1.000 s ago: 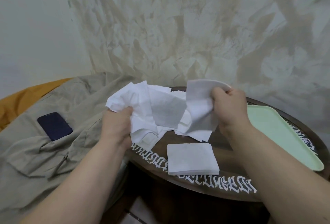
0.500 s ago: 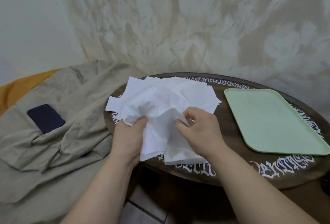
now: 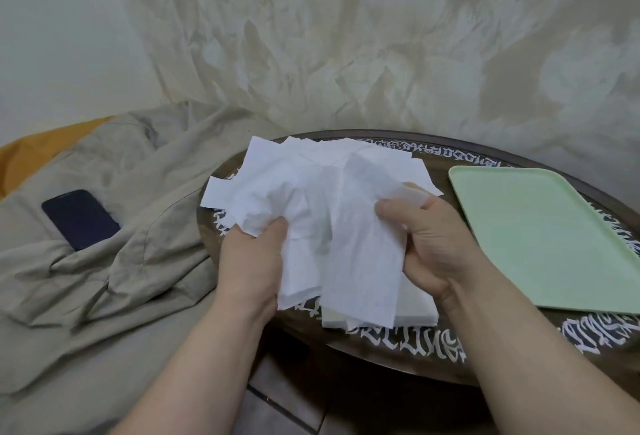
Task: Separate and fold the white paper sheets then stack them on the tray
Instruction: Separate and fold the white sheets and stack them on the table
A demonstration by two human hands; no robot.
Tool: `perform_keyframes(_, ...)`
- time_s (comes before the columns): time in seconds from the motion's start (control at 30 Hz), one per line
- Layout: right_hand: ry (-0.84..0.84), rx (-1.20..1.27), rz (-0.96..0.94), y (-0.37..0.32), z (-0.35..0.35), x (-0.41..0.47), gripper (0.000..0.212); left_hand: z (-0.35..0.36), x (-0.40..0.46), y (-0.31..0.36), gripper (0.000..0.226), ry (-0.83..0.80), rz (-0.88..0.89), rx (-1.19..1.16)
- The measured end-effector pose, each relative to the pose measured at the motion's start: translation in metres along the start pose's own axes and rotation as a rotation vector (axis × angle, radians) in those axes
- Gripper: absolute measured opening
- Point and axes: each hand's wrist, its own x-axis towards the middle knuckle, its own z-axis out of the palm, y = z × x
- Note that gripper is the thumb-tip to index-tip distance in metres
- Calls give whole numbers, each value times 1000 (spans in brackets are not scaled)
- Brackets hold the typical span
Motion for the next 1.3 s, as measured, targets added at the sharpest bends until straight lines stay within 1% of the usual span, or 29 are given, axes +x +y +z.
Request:
perform_keyframes(0.07,67,-52,50,10,5,2,17,2,-4,1,23,-56,-4,-11)
perform_keyframes(0.13,97,-95,70,16,10,2,18,2,-8,0,22,-101,-2,-29)
perform_keyframes(0.2,102,-147,54,18,12,0,21,2,-11,0,19,-128,-7,-46)
perform_keyframes(0.3,131,-230,24,20,15,-4,19,0,-12,0,14,-168,-40,-88)
perform_keyframes(0.37,159,-273,10,21,16,-5,18,0,-11,-1,14,-207,-80,-125)
perform_keyframes(0.47,177,-251,3,21,17,-6,13,1,-11,-3,20,-247,-146,-164)
perform_keyframes(0.57,148,-255,-9,20,16,-7,8,2,-11,-4,22,-259,-168,-183)
perform_keyframes(0.63,145,-361,-59,16,14,-7,9,1,-9,-5,22,-252,-153,-188)
perform_keyframes(0.7,178,-536,-167,10,9,-5,16,-1,-7,-4,20,-223,-125,-176)
perform_keyframes(0.77,206,-611,-265,3,5,-6,18,-3,-4,-4,18,-197,-108,-169)
perform_keyframes(0.83,160,-542,-294,-5,5,-10,26,-5,-2,-4,16,-182,-102,-164)
perform_keyframes(0.9,36,-449,-255,-11,7,-15,31,-5,-2,-3,16,-192,-84,-149)
perform_keyframes(0.93,-11,-461,-239,-11,9,-17,30,-4,-3,-3,16,-202,-75,-139)
perform_keyframes(1.03,-10,-603,-212,-4,16,-16,18,0,-7,-3,20,-256,-44,-124)
perform_keyframes(1.13,17,-620,-181,3,21,-14,11,4,-13,0,21,-319,-30,-131)
perform_keyframes(1.2,-22,-558,-128,-3,21,-16,7,3,-14,1,21,-303,-23,-129)
perform_keyframes(1.3,-112,-325,-46,-15,19,-23,7,0,-12,0,21,-250,0,-111)
